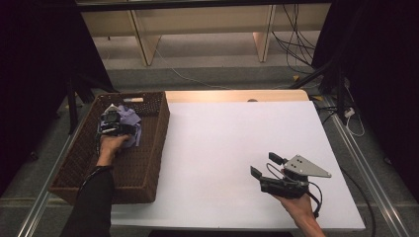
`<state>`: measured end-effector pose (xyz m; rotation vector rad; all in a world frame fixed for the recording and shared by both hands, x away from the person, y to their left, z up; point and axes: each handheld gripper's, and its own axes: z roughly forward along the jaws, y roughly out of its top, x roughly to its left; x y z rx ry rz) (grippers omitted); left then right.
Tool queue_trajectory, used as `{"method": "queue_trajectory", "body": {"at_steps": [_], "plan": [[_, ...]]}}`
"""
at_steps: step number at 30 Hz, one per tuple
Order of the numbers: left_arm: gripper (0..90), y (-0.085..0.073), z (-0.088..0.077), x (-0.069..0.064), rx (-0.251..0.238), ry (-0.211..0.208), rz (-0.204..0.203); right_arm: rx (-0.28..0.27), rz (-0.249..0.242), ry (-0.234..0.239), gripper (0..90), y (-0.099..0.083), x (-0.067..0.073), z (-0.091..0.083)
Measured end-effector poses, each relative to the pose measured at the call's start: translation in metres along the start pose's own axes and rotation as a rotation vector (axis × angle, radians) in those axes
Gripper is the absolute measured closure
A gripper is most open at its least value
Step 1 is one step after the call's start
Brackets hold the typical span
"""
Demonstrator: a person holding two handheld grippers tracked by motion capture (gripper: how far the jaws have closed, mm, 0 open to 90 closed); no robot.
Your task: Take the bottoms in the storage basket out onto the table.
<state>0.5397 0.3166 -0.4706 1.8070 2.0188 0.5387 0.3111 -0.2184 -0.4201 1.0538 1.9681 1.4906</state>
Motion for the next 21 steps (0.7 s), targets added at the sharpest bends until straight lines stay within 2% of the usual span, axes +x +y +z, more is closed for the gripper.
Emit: {"method": "queue_trajectory", "body": {"at_steps": [2,5,8,12,18,21], "plan": [[43.9,0.002,-0.002,-0.001,-0.001,0.003,0.003,-0.005,-0.001,0.001,22.4,0.0,0.0,0.001],[59.7,0.001,-0.003,0.001,-0.013,0.013,-0.015,-0.007,-0.002,0.002,22.6,0.0,0.001,0.0],[70.2,0.0,-0.003,0.002,-0.023,0.025,-0.009,-0.007,-0.002,0.0,22.8,0.001,0.0,0.0],[75.9,0.001,-0.005,0.003,-0.039,0.016,-0.023,-0.008,0.002,-0.004,22.9,0.0,-0.001,0.0],[77.0,0.004,-0.013,0.003,-0.068,-0.01,-0.023,-0.006,0.006,-0.011,22.9,0.0,-0.002,-0.001],[77.3,0.005,-0.021,0.005,-0.09,-0.034,-0.037,-0.009,0.006,-0.011,23.0,0.001,-0.002,-0.001]]}}
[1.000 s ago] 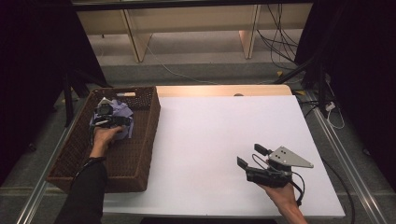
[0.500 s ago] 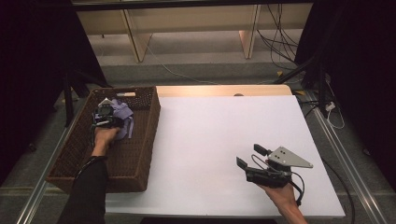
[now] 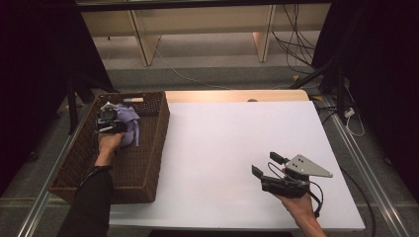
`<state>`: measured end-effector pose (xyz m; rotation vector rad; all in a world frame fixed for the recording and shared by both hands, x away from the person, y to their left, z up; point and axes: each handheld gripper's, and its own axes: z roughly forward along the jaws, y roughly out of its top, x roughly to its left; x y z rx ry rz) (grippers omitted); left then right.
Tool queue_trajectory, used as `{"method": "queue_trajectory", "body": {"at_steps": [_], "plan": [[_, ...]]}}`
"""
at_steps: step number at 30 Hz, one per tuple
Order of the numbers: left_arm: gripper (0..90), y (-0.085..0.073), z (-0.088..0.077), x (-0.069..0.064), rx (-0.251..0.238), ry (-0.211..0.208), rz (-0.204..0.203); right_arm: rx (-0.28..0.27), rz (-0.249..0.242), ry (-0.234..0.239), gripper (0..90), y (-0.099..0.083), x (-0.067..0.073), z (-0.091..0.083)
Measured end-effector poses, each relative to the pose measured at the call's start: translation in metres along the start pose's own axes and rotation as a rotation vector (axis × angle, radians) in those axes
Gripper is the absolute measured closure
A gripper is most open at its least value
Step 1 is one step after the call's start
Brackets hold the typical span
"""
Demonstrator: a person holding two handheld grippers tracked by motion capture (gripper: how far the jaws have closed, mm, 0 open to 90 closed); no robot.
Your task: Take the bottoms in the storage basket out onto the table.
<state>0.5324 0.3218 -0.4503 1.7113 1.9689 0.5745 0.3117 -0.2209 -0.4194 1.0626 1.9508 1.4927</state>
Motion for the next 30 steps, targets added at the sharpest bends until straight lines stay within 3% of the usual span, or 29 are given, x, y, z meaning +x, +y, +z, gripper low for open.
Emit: {"method": "queue_trajectory", "body": {"at_steps": [12,16,30], "plan": [[78.0,0.007,-0.045,-0.001,-0.124,-0.138,-0.023,0.003,-0.001,0.001,23.0,0.0,0.002,0.001],[78.2,0.005,-0.056,-0.002,-0.157,-0.219,-0.068,-0.002,-0.001,0.0,23.0,0.0,0.002,0.001],[78.4,-0.006,-0.073,-0.01,-0.216,-0.389,-0.145,-0.002,0.001,-0.001,23.0,0.001,0.002,0.0]]}}
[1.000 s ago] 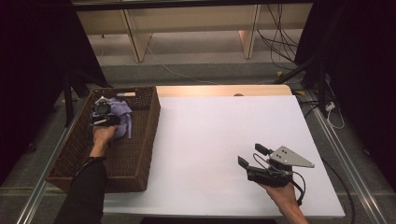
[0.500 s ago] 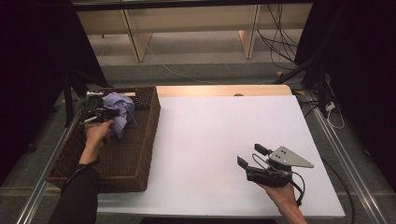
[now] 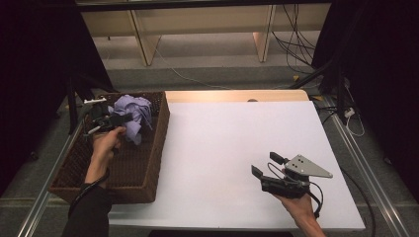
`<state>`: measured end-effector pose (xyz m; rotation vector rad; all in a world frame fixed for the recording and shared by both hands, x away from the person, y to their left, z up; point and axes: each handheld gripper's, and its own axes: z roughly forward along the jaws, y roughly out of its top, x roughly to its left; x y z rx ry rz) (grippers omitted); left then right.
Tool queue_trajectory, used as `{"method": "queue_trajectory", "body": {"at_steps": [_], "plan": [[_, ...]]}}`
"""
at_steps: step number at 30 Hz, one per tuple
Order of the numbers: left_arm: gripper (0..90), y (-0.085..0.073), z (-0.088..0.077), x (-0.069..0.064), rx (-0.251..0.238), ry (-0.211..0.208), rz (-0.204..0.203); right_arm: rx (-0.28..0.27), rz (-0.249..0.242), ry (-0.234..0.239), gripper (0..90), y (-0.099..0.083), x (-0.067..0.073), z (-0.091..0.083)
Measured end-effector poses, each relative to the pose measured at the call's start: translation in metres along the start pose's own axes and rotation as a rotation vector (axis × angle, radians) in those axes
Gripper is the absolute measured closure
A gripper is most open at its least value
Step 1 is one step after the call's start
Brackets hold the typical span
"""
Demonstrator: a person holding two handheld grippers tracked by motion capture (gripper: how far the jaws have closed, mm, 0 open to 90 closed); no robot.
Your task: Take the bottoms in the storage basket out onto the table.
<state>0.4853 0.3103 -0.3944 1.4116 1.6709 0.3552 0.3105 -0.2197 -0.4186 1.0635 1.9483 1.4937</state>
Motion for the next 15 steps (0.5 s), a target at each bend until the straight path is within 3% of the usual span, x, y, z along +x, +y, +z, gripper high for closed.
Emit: {"method": "queue_trajectory", "body": {"at_steps": [8,15], "plan": [[78.3,-0.01,-0.006,-0.007,-0.029,-0.06,0.002,0.0,-0.004,0.0,23.0,0.0,0.001,0.0],[78.3,-0.011,-0.01,-0.016,-0.047,-0.074,0.028,-0.005,-0.006,0.004,22.9,0.0,0.001,0.0]]}}
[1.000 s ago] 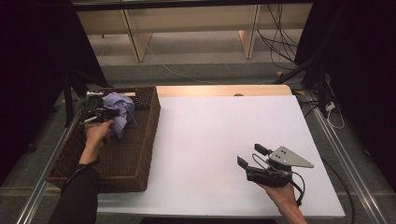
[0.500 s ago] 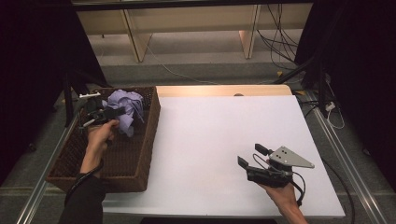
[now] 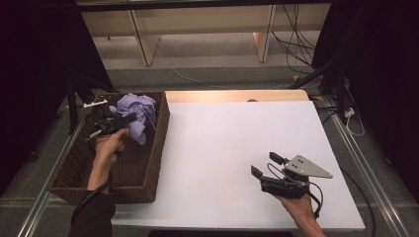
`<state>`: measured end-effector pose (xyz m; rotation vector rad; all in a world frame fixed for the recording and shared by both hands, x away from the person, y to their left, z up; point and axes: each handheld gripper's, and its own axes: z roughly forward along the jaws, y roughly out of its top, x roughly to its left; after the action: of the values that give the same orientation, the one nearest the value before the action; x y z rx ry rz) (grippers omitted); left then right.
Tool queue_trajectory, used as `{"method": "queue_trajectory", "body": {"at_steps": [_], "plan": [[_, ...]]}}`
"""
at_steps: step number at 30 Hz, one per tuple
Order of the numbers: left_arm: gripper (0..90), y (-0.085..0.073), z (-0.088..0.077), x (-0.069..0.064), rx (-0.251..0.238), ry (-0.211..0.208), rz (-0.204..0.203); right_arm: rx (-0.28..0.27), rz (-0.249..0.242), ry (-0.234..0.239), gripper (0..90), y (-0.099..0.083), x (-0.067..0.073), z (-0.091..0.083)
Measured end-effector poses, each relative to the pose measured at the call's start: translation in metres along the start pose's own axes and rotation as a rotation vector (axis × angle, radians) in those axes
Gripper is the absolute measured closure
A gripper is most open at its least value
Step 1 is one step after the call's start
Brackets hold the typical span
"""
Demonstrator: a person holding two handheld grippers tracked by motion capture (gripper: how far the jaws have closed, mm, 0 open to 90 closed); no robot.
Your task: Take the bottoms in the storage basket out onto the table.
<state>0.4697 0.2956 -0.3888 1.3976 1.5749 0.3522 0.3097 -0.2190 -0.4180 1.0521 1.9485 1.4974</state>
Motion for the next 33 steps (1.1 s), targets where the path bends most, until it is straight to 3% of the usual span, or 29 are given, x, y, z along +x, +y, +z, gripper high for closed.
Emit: {"method": "queue_trajectory", "body": {"at_steps": [16,23,33], "plan": [[78.3,-0.001,-0.014,-0.011,-0.031,-0.013,0.038,-0.001,-0.004,-0.001,23.0,0.0,0.001,-0.003],[78.3,0.003,-0.023,-0.017,-0.071,-0.034,0.042,-0.002,-0.007,0.0,22.9,0.001,0.002,-0.003],[78.3,0.005,-0.029,-0.029,-0.087,-0.063,0.06,-0.01,-0.012,-0.002,22.9,0.001,0.002,-0.005]]}}
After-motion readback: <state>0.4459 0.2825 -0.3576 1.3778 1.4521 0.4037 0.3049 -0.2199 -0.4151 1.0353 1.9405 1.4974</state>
